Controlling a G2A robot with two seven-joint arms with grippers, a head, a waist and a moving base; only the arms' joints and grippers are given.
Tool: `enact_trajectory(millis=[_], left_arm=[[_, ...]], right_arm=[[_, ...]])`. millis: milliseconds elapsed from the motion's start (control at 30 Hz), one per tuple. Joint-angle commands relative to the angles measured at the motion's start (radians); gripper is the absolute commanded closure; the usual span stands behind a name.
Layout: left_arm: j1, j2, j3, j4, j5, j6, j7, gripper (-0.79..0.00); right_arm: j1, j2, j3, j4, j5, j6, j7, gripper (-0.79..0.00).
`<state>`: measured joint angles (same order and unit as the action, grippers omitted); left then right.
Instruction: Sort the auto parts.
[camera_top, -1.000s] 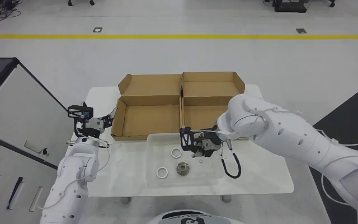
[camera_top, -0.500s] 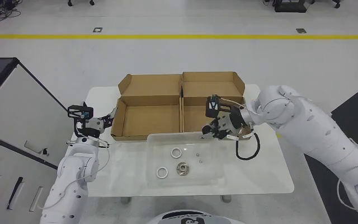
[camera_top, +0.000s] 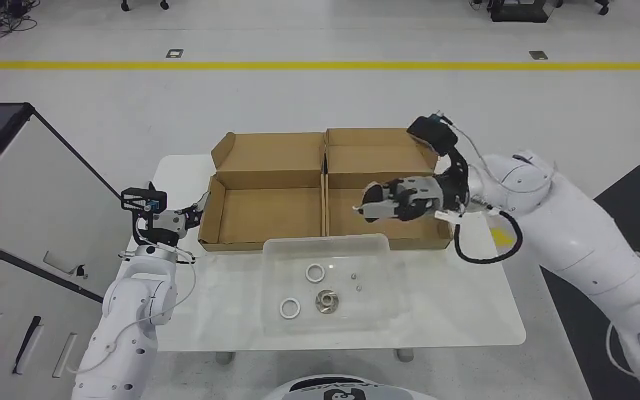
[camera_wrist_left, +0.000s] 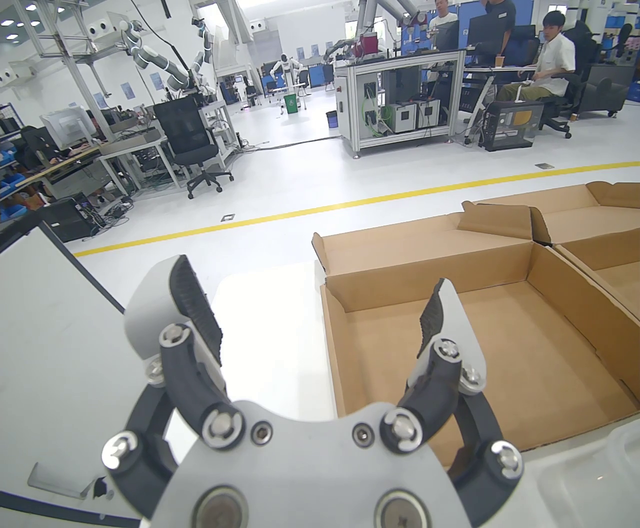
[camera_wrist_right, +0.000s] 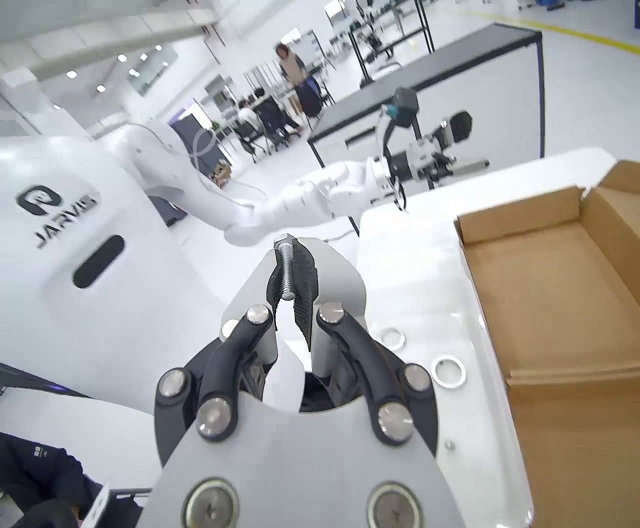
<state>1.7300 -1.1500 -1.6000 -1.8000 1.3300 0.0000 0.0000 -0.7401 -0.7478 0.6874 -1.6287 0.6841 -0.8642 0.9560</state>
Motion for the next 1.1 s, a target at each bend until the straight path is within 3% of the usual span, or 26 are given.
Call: enact_trajectory(millis=[0, 267, 533, 967, 1067], left_arm=[[0.000, 0.000, 0.000, 0.000, 0.000, 0.000, 0.000, -0.785], [0.000, 0.000, 0.000, 0.000, 0.000, 0.000, 0.000, -0.785], [0.000, 0.000, 0.000, 0.000, 0.000, 0.000, 0.000, -0.785], [0.000, 0.000, 0.000, 0.000, 0.000, 0.000, 0.000, -0.785], [0.000, 0.000, 0.000, 0.000, 0.000, 0.000, 0.000, -0.785]], right_arm=[[0.011, -0.007, -0.009, -0.003, 0.066, -0.014, -0.014, 0.000], [0.031, -0.039, -0.022, -0.050, 0.311, -0.073, -0.073, 0.000], [0.032, -0.084, 0.035, -0.110, 0.484, -0.056, -0.055, 0.000], [0.024, -0.092, 0.053, -0.128, 0.489, -0.041, -0.055, 0.000], [-0.009, -0.104, 0.069, -0.176, 0.533, -0.080, -0.080, 0.000]])
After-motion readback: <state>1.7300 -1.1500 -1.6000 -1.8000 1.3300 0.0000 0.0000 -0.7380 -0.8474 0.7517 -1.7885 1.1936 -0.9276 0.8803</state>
